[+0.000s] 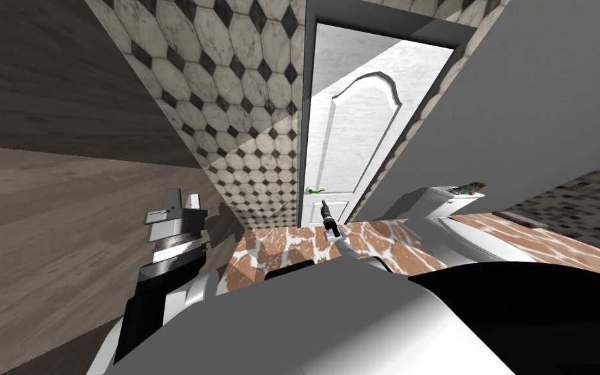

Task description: Pull the door open

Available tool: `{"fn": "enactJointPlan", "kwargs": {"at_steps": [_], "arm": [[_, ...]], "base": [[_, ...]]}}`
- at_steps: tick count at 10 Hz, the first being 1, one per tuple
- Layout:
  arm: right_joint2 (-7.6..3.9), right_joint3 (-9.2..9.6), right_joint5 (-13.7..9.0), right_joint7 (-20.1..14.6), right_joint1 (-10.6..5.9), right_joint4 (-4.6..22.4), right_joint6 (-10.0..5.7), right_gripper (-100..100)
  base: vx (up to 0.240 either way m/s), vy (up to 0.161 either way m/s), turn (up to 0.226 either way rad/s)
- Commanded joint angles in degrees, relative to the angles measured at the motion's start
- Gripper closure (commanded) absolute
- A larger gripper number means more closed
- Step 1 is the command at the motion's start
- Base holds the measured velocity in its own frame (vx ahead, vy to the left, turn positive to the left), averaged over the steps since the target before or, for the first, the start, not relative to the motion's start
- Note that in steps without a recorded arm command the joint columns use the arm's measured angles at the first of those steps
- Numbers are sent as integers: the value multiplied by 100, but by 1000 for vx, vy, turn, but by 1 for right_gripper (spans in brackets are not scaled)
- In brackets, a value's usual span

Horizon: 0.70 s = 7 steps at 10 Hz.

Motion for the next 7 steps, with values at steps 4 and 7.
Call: {"fn": "enactJointPlan", "kwargs": {"at_steps": [4,7], "arm": [[-50,-75,7,35,-287,589,-67,-100],[-81,-130,13,63,-486,1002,-108,-100]], "base": [[90,-1,23],[93,-4,26]]}}
